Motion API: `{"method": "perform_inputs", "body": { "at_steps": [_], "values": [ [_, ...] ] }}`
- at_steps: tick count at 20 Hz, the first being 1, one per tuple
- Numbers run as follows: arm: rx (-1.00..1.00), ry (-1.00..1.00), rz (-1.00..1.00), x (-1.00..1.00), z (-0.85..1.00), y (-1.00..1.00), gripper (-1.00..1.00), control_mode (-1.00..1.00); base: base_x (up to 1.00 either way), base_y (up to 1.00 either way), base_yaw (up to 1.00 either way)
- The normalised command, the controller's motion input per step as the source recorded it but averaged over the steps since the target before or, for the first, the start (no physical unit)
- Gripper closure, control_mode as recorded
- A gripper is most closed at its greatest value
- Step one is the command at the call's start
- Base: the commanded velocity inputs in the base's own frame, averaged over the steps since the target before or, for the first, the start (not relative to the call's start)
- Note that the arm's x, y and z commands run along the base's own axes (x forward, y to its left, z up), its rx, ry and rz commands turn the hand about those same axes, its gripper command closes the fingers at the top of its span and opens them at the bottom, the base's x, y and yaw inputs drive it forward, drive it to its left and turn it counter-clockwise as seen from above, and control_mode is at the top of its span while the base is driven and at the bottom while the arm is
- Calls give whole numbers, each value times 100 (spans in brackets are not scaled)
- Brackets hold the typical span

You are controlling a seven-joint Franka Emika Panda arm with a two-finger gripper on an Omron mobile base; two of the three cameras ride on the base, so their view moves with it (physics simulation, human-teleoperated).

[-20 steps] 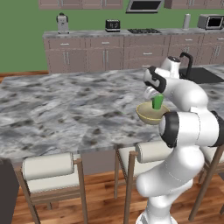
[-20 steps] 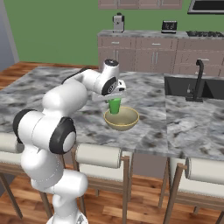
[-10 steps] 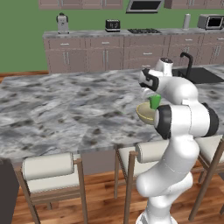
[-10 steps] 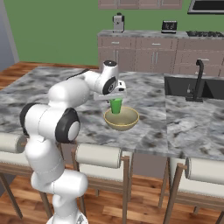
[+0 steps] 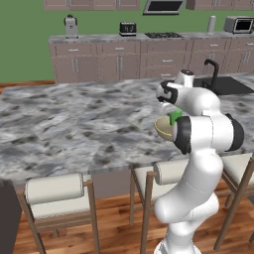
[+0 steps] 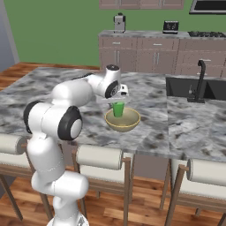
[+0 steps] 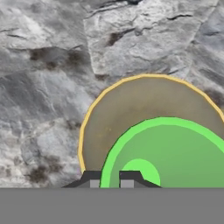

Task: Place the cup inside the bowl on the dining table and move the bowl to any counter.

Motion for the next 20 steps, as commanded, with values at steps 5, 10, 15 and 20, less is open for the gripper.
{"method": "perform_inputs", "body": {
  "at_steps": [5, 10, 15, 20],
  "values": [
    [0, 0, 0, 0, -25, -18, 100, -100, 0, 0, 0],
    [0, 0, 0, 0, -23, -14, 100, -100, 0, 0, 0],
    [0, 0, 0, 3, -17, -2, 100, -100, 0, 0, 0],
    [0, 0, 0, 4, -17, 0, 100, -100, 0, 0, 0]
  ]
}}
